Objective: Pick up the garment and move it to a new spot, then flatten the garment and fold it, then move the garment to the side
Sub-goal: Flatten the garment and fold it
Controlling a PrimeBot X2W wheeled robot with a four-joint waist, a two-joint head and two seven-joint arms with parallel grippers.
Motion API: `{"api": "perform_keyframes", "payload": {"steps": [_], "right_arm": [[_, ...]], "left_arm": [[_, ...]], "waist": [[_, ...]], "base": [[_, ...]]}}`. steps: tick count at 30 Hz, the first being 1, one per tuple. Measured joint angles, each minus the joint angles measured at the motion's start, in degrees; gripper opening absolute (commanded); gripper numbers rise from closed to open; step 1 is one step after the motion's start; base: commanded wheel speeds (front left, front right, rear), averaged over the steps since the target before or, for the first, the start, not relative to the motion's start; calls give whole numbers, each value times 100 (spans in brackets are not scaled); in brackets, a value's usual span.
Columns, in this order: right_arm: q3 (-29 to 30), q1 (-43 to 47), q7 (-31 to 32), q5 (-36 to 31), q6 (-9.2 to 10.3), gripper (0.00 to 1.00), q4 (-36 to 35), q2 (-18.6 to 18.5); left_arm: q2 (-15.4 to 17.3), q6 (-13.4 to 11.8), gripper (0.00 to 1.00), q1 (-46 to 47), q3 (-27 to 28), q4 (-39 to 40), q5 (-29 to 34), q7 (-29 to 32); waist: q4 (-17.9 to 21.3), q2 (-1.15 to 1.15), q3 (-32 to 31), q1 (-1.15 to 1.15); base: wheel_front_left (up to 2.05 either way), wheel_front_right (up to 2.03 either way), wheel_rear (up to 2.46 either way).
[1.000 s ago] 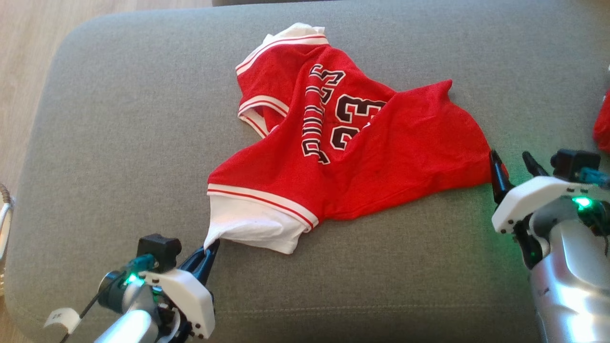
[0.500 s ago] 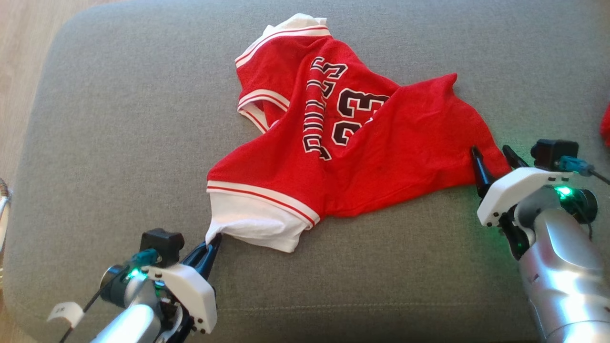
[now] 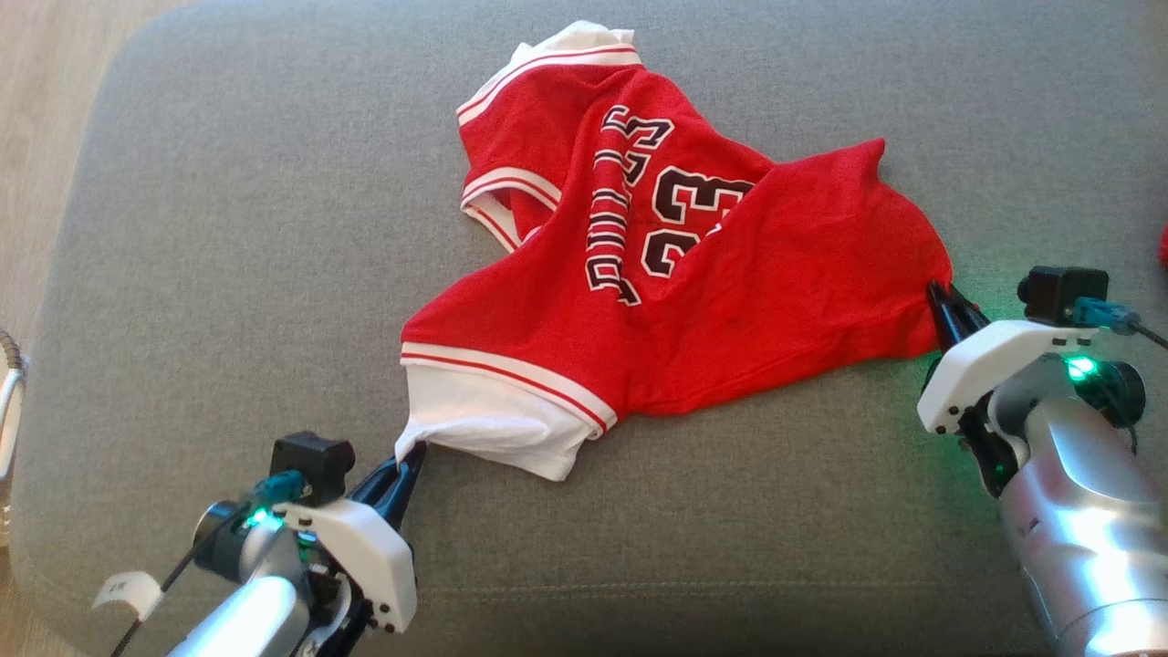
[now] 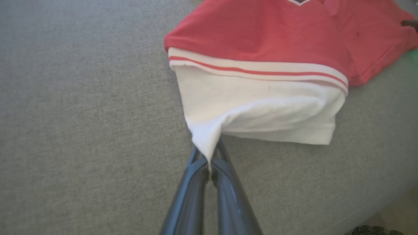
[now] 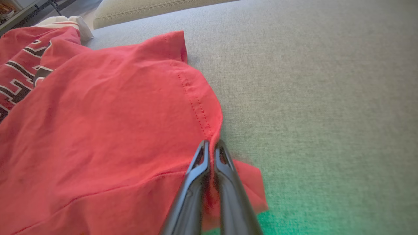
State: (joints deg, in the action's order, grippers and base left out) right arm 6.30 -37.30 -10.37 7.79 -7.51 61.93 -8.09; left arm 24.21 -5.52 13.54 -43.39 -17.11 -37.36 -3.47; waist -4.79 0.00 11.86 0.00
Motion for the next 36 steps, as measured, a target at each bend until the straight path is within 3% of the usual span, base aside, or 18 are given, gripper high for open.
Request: {"api": "perform_keyframes", "payload": {"steps": [7, 13, 19, 25, 32, 36], "right_arm": [[-214, 3, -211, 140, 0, 0, -42, -71], [-445, 124, -336, 338, 0, 0, -589, -66], [-918, 706, -287, 699, 0, 0, -1514, -147], [-1382, 1217, 294, 1207, 0, 0, -2971, -583], [-1104, 1555, 799, 1662, 0, 0, -4658, -840], [-861, 1594, 1016, 1700, 0, 0, -5128, -818]], "left_arm": [[0, -4, 0, -9, 0, -69, -4, -60], [12, -62, 0, -85, 40, -60, -63, -168], [30, -160, 0, -242, 326, 158, -294, -445], [155, -291, 0, -288, 737, 627, -543, -662], [233, -368, 0, -273, 1365, 1417, -1022, -772], [300, -443, 0, -211, 1619, 1761, -1190, -764]], "waist": [[41, 0, -166, 0], [152, 0, -396, 0], [304, 0, -666, 0], [456, 0, -928, 0], [548, 0, -1220, 0], [567, 0, -1305, 0]], "base": [[0, 0, 0], [0, 0, 0], [0, 0, 0], [0, 0, 0], [0, 0, 0], [0, 0, 0]]}}
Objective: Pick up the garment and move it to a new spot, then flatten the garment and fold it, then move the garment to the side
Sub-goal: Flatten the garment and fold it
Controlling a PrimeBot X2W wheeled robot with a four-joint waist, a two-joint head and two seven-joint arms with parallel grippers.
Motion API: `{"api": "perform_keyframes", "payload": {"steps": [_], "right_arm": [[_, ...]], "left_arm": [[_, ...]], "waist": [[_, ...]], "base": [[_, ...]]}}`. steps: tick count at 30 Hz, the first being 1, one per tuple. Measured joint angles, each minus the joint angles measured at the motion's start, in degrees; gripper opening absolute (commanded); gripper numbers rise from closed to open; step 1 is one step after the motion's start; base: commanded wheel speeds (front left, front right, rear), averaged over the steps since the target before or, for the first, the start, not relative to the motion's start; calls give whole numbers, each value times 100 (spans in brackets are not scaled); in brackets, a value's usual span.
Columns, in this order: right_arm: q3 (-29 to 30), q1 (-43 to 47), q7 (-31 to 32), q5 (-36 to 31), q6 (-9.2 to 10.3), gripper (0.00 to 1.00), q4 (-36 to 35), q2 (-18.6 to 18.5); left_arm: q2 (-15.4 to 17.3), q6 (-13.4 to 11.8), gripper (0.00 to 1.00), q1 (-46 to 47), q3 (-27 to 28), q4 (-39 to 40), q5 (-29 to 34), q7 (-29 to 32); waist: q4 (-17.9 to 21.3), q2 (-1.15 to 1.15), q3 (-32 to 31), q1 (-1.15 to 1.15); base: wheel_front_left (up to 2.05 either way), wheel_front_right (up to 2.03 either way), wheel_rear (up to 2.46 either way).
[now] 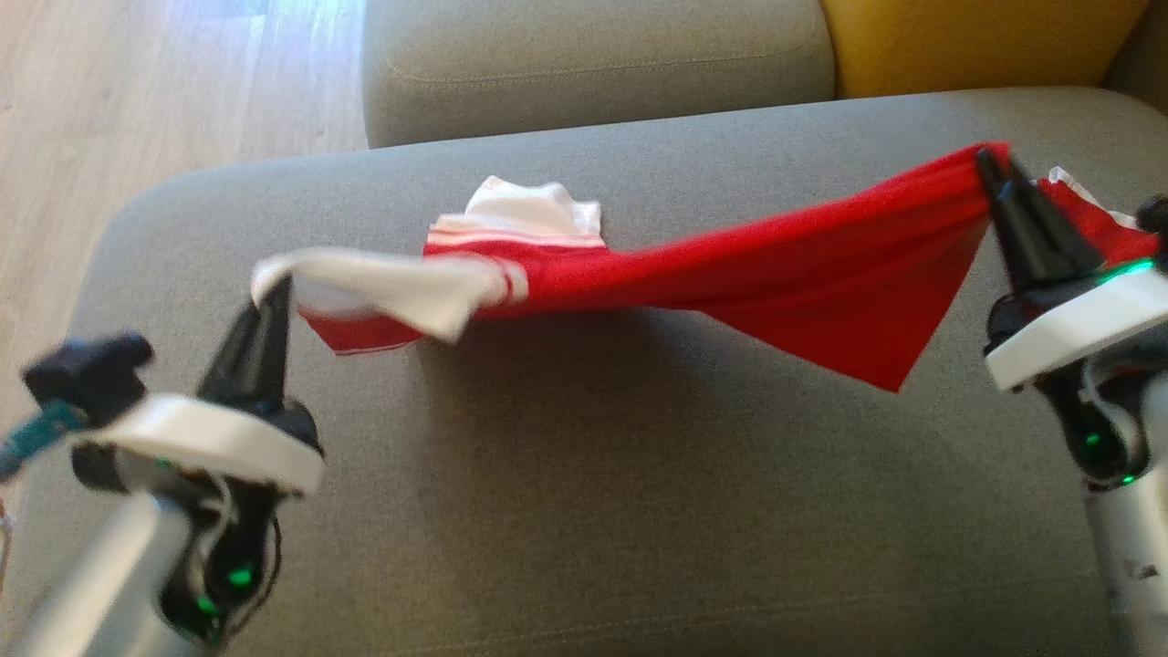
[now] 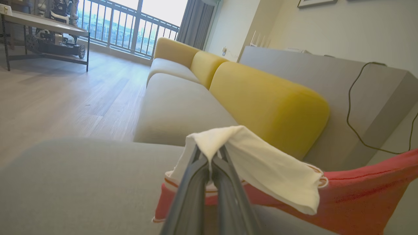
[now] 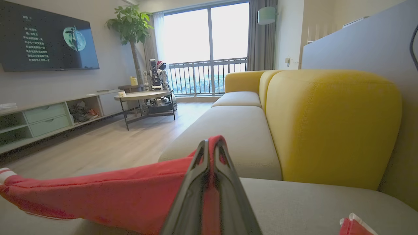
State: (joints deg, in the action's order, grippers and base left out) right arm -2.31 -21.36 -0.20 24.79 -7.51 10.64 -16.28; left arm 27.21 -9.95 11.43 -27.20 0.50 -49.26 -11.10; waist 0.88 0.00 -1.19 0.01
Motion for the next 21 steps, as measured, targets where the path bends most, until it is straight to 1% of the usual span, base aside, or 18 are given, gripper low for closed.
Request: {"api": "perform_keyframes", "payload": {"steps": [4, 10, 13, 16, 19, 21], "right_arm": [[382, -32, 210, -11, 0, 0, -377, 198], [957, -190, 434, -9, 0, 0, -686, 794], [1268, -418, 603, -8, 0, 0, -912, 1050], [1499, -559, 802, -4, 0, 0, -1187, 1181], [1655, -575, 1023, 0, 0, 0, -1421, 1257], [1738, -572, 1141, -1, 0, 0, -1589, 1284]], "left_arm": [[14, -124, 0, 313, 299, 383, -253, 103], [-70, -252, 0, 750, 630, 737, -676, 266], [-212, -322, 0, 914, 749, 938, -901, 352], [-385, -352, 0, 1054, 877, 1161, -1117, 348], [-677, -283, 0, 1154, 1039, 1349, -1426, 177], [-808, -265, 0, 1135, 1128, 1407, -1527, 68]], "waist": [[19, 0, -57, 0], [45, 0, -138, -1], [46, 0, -178, 0], [35, 0, -190, 0], [-3, 0, -229, -1], [-19, 0, -265, 0]], "base": [[0, 0, 0], [0, 0, 0], [0, 0, 0], [0, 0, 0], [0, 0, 0], [0, 0, 0]]}}
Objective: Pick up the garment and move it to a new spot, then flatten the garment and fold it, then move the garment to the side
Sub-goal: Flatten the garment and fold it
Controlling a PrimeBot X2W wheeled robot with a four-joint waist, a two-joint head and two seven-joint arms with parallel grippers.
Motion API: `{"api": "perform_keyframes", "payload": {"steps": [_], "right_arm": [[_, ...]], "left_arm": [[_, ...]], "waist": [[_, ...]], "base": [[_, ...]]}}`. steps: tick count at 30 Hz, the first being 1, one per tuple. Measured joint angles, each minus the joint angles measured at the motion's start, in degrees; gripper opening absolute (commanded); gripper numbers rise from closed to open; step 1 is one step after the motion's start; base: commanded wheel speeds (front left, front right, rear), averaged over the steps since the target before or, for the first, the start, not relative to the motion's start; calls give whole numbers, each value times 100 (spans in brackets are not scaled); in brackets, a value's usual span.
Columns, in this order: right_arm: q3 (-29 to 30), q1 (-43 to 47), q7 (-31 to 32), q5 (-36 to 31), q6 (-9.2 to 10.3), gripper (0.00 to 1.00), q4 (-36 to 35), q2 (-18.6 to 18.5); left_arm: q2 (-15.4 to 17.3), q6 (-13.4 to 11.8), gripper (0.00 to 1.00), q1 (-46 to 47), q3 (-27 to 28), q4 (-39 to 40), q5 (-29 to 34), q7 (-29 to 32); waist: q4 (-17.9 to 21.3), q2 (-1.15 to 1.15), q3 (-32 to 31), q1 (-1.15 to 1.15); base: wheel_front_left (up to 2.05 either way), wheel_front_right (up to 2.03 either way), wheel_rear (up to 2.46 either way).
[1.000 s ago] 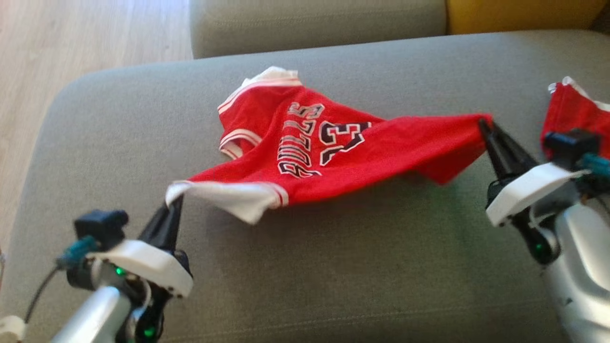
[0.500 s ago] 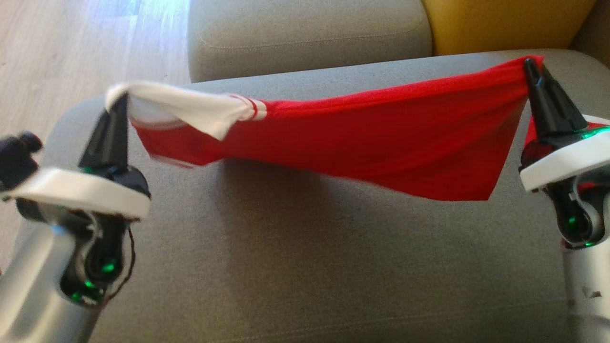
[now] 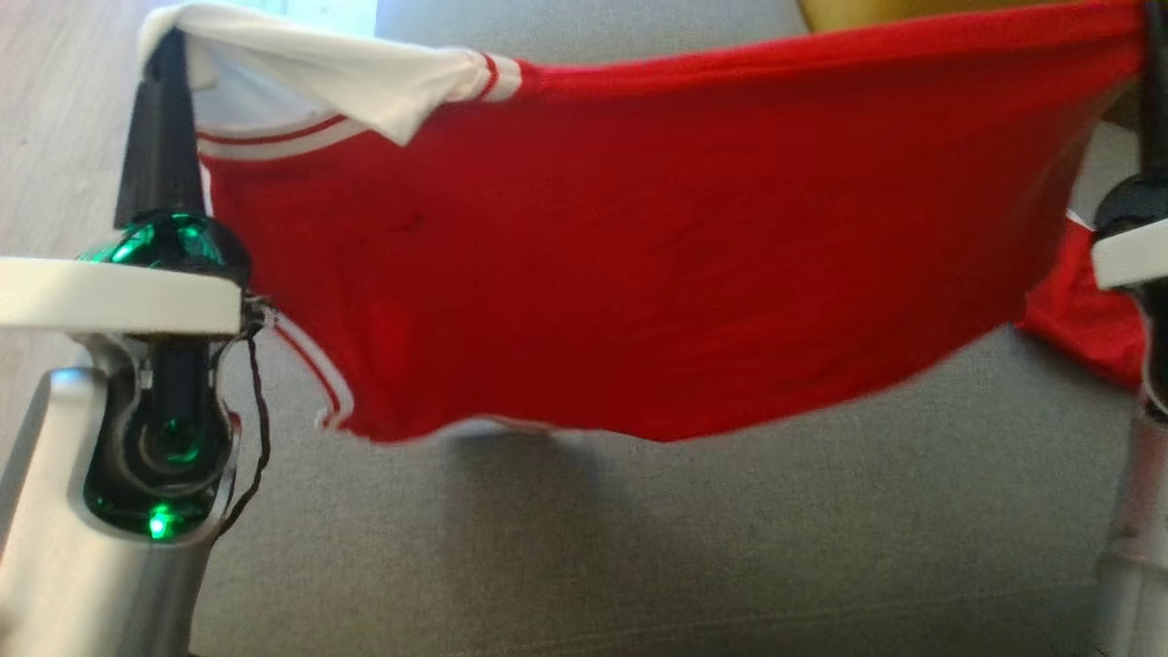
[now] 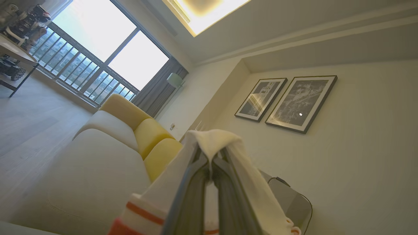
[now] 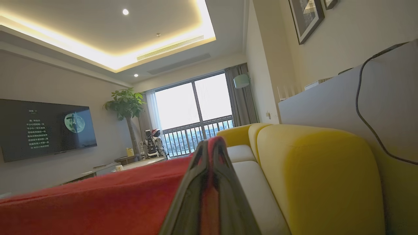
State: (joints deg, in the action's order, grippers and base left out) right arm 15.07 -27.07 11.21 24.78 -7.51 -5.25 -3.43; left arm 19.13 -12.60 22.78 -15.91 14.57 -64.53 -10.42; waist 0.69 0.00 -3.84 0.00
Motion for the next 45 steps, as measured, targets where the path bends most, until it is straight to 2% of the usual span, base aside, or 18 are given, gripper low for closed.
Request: {"api": "perform_keyframes", "payload": {"steps": [6, 9, 12, 15, 18, 21, 24, 25, 29, 33, 39, 44, 45], "right_arm": [[77, 103, 312, 225, 0, 0, -220, 16], [121, 138, 423, 198, 0, 0, -176, 24], [119, 45, 572, 246, 0, 0, 37, 27], [92, -264, 690, 410, 0, 0, 571, 29], [-2, -884, 744, 287, 0, 0, 1136, 29], [-141, -1924, 668, 74, 0, 0, 1793, 21], [-294, -3221, 258, -201, 0, 0, 2506, 20], [-300, -4106, -143, -408, 0, 0, 3018, 16], [1, -5600, -1326, -734, 0, 0, 3929, -13], [115, -6280, -2250, -864, 0, 0, 4757, -24], [-127, -6282, -2461, -545, 0, 0, 5729, -103], [-776, -5823, -2398, 45, 0, 0, 6226, -200], [-776, -5823, -2398, 45, 0, 0, 6226, -200]], "left_arm": [[-414, 21, 0, -201, 332, 153, -394, -214], [-409, 52, 0, -168, 376, 82, -393, -222], [-416, 49, 0, 53, 365, -124, -394, -166], [-437, 47, 0, 549, 365, -554, -419, -60], [-420, 49, 0, 1321, 324, -1114, -374, 115], [-333, 54, 0, 2462, 164, -1889, -80, 298], [-212, 159, 0, 3808, -8, -2693, 315, 385], [-210, 179, 0, 4728, -8, -3278, 511, 361], [-225, 452, 0, 6343, -33, -4179, 1085, -209], [-374, 835, 0, 7008, 159, -4745, 1435, -427], [-681, 1229, 0, 6878, 411, -5110, 2148, -430], [-753, 1681, 0, 6076, 156, -5345, 2736, -431], [-753, 1681, 0, 6076, 156, -5345, 2736, -431]], "waist": [[-7, 0, -29, 0], [-23, 0, 20, 0], [-34, 0, 132, 0], [-27, 0, 303, 0], [-2, 0, 593, 0], [26, 0, 999, -2], [72, 0, 1481, -2], [110, 0, 1819, -3], [179, 0, 2491, -3], [240, 0, 3016, -4], [205, 0, 3452, -2], [26, 0, 3576, -1], [26, 0, 3576, -1]], "base": [[0, 0, 0], [0, 0, 0], [0, 0, 0], [0, 0, 0], [0, 0, 0], [0, 0, 0], [0, 0, 0], [0, 0, 0], [0, 0, 0], [0, 0, 0], [0, 0, 0], [0, 0, 0], [0, 0, 0]]}}
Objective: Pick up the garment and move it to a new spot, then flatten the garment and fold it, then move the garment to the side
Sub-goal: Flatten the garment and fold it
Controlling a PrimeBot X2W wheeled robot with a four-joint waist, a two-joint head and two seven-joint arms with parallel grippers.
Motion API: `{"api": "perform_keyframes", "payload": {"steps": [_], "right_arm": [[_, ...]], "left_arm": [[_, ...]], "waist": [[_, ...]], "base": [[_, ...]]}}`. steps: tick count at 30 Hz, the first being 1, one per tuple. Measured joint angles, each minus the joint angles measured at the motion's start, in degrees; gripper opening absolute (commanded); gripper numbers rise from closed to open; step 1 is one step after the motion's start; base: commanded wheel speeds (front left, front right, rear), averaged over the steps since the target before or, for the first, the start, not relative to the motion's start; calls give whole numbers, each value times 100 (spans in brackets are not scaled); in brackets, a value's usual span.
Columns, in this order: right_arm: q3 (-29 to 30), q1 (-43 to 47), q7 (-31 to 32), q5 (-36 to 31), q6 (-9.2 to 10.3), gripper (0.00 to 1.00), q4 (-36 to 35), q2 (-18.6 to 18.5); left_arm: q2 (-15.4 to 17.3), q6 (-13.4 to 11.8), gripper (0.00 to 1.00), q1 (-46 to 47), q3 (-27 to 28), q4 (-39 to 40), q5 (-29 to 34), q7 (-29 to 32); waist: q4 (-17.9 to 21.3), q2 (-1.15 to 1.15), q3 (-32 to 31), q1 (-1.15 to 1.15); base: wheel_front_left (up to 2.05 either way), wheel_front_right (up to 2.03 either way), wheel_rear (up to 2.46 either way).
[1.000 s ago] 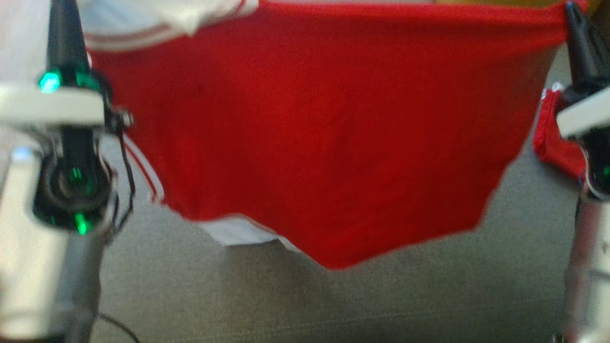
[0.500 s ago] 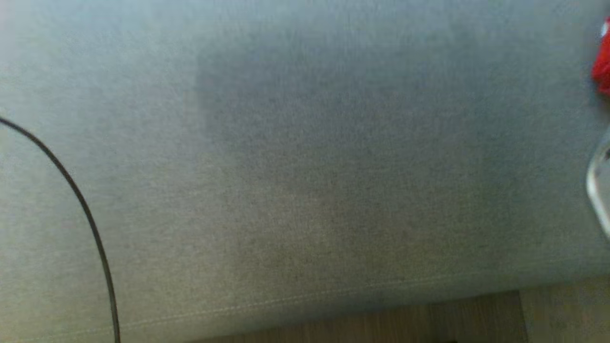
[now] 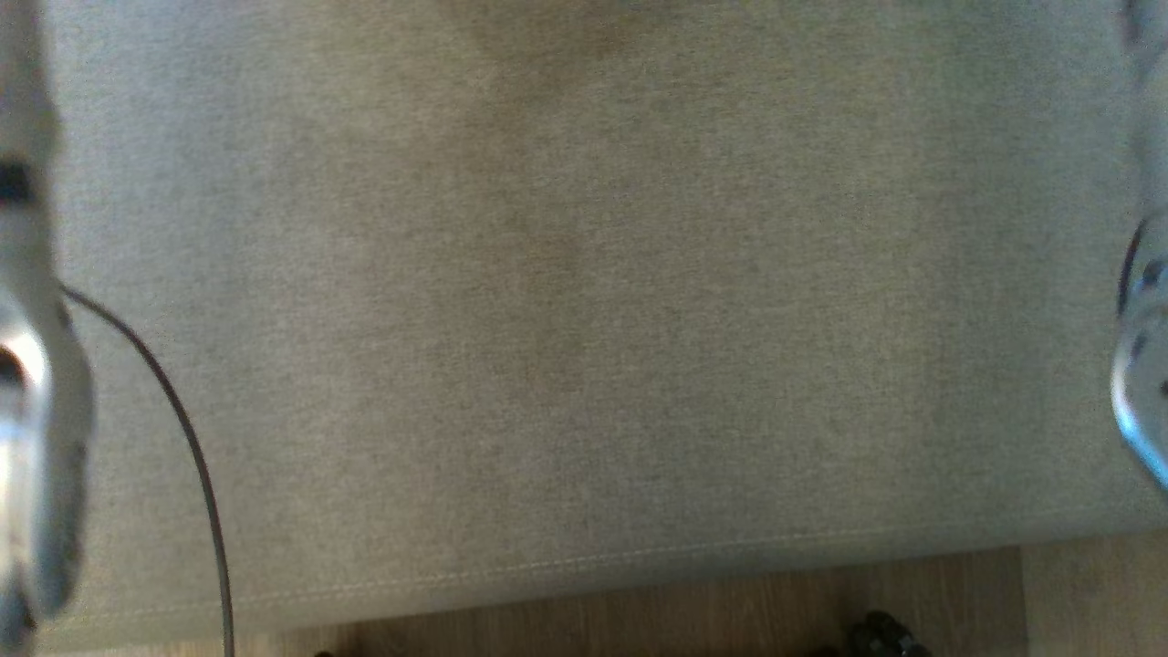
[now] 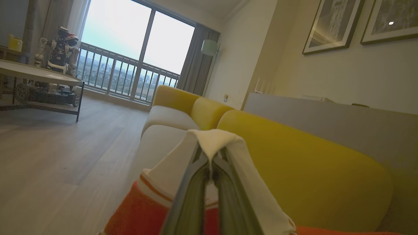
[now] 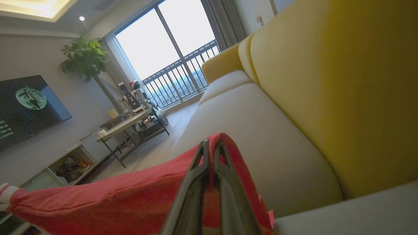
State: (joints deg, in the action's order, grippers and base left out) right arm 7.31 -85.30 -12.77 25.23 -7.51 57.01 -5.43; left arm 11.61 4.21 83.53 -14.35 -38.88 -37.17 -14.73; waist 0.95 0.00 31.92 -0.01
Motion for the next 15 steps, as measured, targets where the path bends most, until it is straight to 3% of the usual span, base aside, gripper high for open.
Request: {"api": "perform_keyframes", "payload": {"steps": [5, 11, 15], "right_arm": [[-549, 879, 365, 402, 1, 0, 467, -96], [-1543, 1649, 813, 798, 1, 0, 420, -267], [-1864, 2110, 992, 957, 1, 0, 571, -583]], "left_arm": [[32, 240, 0, -1261, -407, -264, 259, 2], [413, 290, 0, -2335, -750, -141, 745, 2], [715, 292, 0, -2940, -1346, -3, 1137, 2]], "waist": [[-151, 0, -72, 0], [-259, 0, -377, 1], [-320, 0, -657, 1]], "base": [[0, 0, 0], [0, 0, 0], [0, 0, 0]]}}
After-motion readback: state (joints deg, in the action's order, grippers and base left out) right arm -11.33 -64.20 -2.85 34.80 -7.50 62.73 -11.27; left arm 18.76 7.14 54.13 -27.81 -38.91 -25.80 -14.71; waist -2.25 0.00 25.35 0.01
